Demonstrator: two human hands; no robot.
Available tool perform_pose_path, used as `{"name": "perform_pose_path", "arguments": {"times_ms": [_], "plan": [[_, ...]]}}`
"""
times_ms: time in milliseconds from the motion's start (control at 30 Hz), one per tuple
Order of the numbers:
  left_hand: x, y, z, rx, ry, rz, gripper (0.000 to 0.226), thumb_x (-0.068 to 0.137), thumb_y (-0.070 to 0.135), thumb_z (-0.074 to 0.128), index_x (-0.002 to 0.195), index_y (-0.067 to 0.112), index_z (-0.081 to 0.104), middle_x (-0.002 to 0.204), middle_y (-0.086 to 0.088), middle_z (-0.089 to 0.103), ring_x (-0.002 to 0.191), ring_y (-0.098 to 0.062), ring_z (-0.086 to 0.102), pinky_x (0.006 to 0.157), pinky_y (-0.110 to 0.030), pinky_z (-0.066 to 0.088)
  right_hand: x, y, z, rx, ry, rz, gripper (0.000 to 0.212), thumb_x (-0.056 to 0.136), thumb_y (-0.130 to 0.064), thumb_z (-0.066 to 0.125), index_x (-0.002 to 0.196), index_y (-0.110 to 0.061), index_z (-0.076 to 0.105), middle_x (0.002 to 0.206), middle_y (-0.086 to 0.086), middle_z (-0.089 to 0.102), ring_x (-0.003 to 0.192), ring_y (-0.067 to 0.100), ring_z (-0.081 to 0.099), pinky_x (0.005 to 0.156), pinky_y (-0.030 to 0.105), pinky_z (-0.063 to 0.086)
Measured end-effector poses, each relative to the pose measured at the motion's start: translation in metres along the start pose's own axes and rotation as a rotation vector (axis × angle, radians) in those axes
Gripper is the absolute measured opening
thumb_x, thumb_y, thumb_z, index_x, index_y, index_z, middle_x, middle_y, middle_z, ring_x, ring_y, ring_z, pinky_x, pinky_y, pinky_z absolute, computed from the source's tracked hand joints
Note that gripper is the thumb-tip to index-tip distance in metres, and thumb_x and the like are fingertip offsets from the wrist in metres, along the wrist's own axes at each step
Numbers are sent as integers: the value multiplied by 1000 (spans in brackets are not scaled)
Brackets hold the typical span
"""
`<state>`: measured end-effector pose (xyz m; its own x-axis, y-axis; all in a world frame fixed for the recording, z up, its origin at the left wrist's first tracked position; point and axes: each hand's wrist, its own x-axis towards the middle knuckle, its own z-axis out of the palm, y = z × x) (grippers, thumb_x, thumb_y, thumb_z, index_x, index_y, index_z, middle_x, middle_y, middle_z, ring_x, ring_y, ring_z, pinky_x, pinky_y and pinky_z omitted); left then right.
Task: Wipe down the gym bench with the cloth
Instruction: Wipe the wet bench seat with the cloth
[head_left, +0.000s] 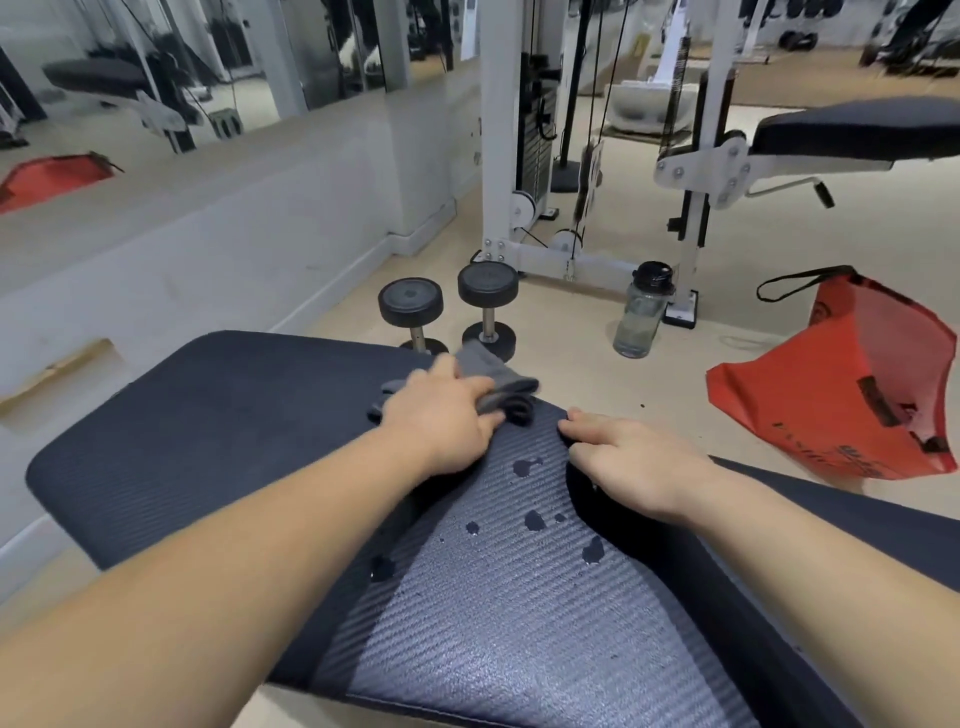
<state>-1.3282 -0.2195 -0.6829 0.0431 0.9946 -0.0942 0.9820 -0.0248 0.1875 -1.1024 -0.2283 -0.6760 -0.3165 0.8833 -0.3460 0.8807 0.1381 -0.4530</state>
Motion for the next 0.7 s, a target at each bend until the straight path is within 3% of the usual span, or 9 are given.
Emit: {"name": "perform_pose_path", "arguments": {"times_ms": [67,133,267,300,467,533,633,700], "plan": [[-20,-2,-1,-20,-30,187,49,94,64,49,141,54,46,130,5,46,124,-24,47,103,-48,47,1,-1,1,-31,11,-10,71,81,-51,30,151,-49,43,166,-26,24,156,10,24,127,39,23],[-18,-31,-9,-20,-51,236,48,93,64,51,140,58,45,130,8,47,125,-20,47,103,-47,47,1,-1,2,-29,15,-11,71,84,-52,29,153,-46,41,168,-24,22,157,7,20,128,38,20],[-7,-68,-13,-85,95,-200,42,95,62,49,136,54,52,128,1,48,125,-31,48,102,-49,47,-1,-2,8,-75,19,-17,57,103,-49,29,158,-37,36,170,-20,16,157,3,13,129,36,14],[-11,-62,-8,-96,114,-233,41,95,62,48,135,53,53,127,1,47,123,-30,48,99,-48,48,-1,-3,9,-82,22,-14,56,104,-49,29,158,-36,36,170,-19,16,157,3,13,129,36,13],[-57,-58,-10,-118,-21,93,40,96,60,51,136,57,50,118,13,49,110,-16,56,93,-40,50,1,-7,9,-115,49,4,56,103,-50,28,156,-35,41,169,-18,21,157,6,19,128,37,17],[-55,-83,-17,-93,-20,17,37,97,59,49,134,56,51,115,12,50,109,-17,59,90,-39,51,-3,-12,7,-145,63,12,56,104,-50,28,156,-35,40,170,-17,21,157,9,20,128,37,19],[-59,-87,-16,-111,69,-285,38,96,64,42,131,53,53,122,4,50,115,-30,60,94,-45,52,-13,-25,7,-193,80,2,54,105,-50,27,156,-35,40,171,-16,19,157,11,20,125,37,24],[-69,-66,-12,-64,34,-243,42,96,64,40,135,51,49,126,1,48,116,-32,58,97,-46,51,-18,-29,7,-220,103,5,53,105,-50,27,155,-35,40,171,-15,19,157,10,19,124,37,27]]}}
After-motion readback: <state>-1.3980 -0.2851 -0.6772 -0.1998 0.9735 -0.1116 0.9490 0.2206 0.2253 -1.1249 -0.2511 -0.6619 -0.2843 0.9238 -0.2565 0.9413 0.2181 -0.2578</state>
